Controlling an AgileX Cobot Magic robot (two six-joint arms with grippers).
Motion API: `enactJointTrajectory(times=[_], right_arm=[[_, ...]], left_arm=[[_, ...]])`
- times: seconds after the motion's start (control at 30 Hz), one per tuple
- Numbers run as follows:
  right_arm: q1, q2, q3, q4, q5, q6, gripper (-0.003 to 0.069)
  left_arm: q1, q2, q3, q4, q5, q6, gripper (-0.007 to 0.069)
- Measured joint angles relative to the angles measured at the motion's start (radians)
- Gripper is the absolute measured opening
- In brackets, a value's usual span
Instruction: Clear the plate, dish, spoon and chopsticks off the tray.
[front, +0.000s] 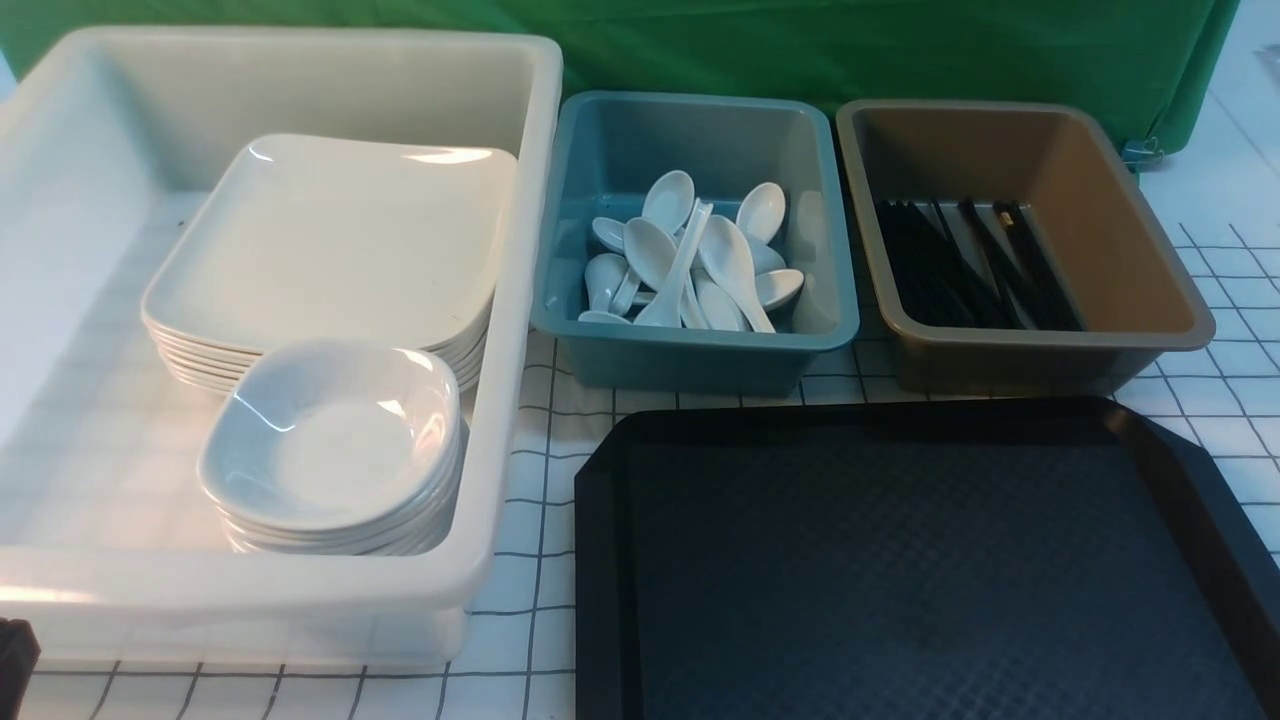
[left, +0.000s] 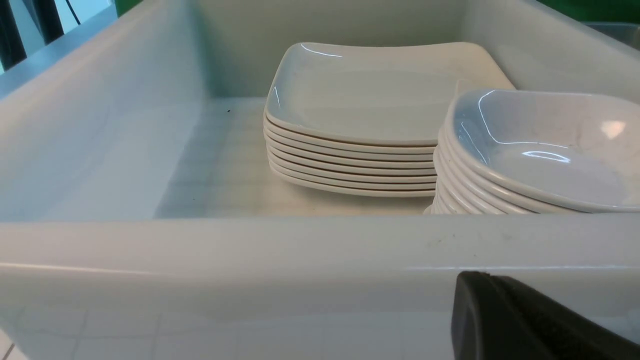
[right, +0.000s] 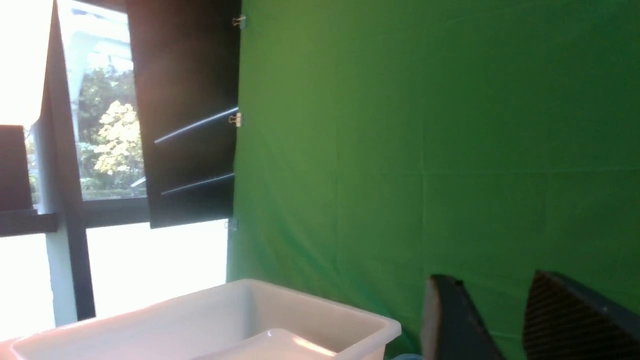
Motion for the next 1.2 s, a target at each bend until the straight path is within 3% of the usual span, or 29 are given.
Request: enactJointTrajectory(times=[0.1, 0.4, 0.6, 0.63, 0.7, 0.83, 0.97, 1.2], right_arm=[[0.0, 0.0, 0.002, 0.097, 0.0, -0.08, 0.0239], [-0.03, 0.006, 0.023, 0.119, -0.001, -0.098, 0.0239], [-0.32, 0.007, 0.162, 0.121, 0.005, -0.1, 0.0239], [-0.332, 0.007, 0.168, 0.121, 0.006, -0.101, 0.0239], [-0.465, 0.004, 0.255, 0.121, 0.007, -0.101, 0.0239], [-0.632, -0.04, 0.434, 0.121, 0.014, -0.101, 0.0239], [-0.694, -0.109, 0.552, 0.121, 0.043, -0.101, 0.0239], [-0.704, -0.116, 0.565, 0.121, 0.086, -0.107, 0.0239]], left_arm=[[0.0, 0.0, 0.0, 0.0, 0.0, 0.0, 0.0005], [0.0, 0.0, 0.0, 0.0, 0.0, 0.0, 0.0005], [0.0, 0.0, 0.0, 0.0, 0.0, 0.0, 0.0005], [0.0, 0.0, 0.0, 0.0, 0.0, 0.0, 0.0005], [0.0, 0.0, 0.0, 0.0, 0.0, 0.0, 0.0005], [0.0, 0.0, 0.0, 0.0, 0.0, 0.0, 0.0005], [0.0, 0.0, 0.0, 0.0, 0.0, 0.0, 0.0005], [0.0, 0.0, 0.0, 0.0, -0.005, 0.0, 0.0005]])
